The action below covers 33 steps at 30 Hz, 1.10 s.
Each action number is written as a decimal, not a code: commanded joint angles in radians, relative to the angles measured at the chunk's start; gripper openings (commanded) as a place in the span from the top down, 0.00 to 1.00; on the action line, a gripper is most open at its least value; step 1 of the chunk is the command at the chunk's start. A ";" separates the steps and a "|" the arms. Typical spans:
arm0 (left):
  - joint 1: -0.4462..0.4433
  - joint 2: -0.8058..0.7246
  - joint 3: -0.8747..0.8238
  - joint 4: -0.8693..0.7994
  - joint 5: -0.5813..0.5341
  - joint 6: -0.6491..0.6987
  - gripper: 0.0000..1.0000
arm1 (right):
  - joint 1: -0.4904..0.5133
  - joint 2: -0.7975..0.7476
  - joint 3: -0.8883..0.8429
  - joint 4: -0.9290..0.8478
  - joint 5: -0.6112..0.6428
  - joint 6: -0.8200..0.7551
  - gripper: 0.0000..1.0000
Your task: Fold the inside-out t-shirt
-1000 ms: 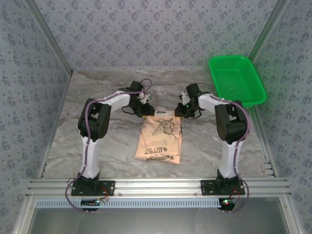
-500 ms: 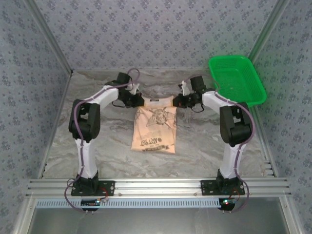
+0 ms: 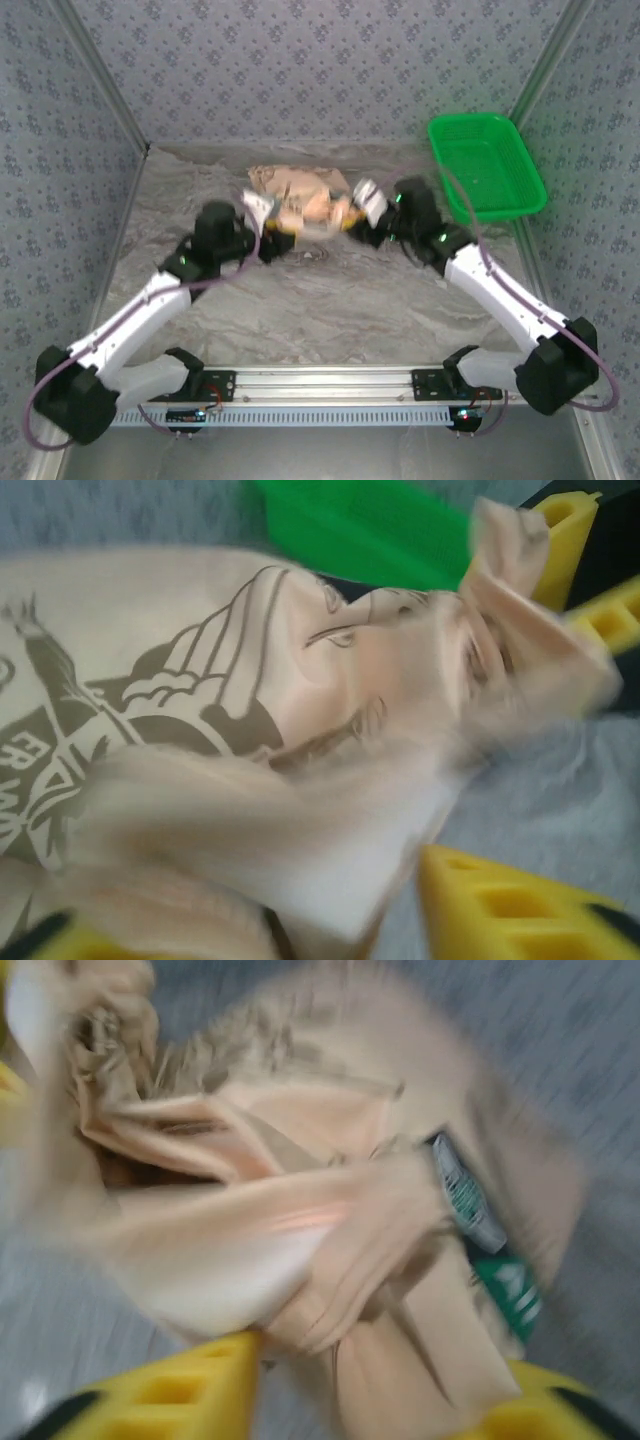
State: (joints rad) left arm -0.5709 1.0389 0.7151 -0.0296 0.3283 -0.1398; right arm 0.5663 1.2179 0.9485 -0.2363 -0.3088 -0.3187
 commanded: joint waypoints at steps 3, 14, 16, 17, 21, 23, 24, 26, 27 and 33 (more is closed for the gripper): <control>-0.012 -0.210 -0.240 -0.042 -0.262 -0.188 0.00 | 0.081 -0.061 -0.246 -0.122 0.271 -0.010 0.33; -0.097 -0.372 -0.216 -0.217 -0.139 -0.039 0.01 | 0.049 -0.004 -0.108 -0.331 -0.024 -0.723 0.24; -0.174 -0.334 -0.160 -0.257 -0.105 0.147 0.01 | 0.040 0.055 -0.085 -0.360 -0.027 -0.797 0.24; -0.203 -0.315 -0.129 -0.282 -0.095 0.254 0.00 | 0.029 0.076 -0.085 -0.360 -0.045 -0.812 0.23; -0.238 -0.239 -0.011 -0.353 -0.080 0.629 0.00 | -0.021 0.124 -0.135 -0.282 -0.086 -0.863 0.22; -0.235 -0.175 0.058 -0.491 0.028 0.838 0.00 | -0.044 0.159 -0.152 -0.232 -0.109 -0.865 0.21; -0.227 -0.135 0.059 -0.522 0.030 0.919 0.00 | -0.054 0.183 -0.155 -0.217 -0.121 -0.871 0.16; -0.195 -0.058 0.035 -0.536 0.014 1.014 0.00 | -0.057 0.235 -0.152 -0.192 -0.126 -0.875 0.12; -0.182 -0.024 0.003 -0.511 0.010 1.052 0.01 | -0.054 0.263 -0.141 -0.186 -0.132 -0.876 0.12; -0.200 0.118 -0.064 -0.389 -0.039 1.118 0.00 | -0.012 0.375 -0.109 -0.168 -0.160 -0.893 0.10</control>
State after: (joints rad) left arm -0.7582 1.1240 0.6384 -0.4278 0.2916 0.8494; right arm 0.5323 1.5642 0.8078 -0.4026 -0.4259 -1.1549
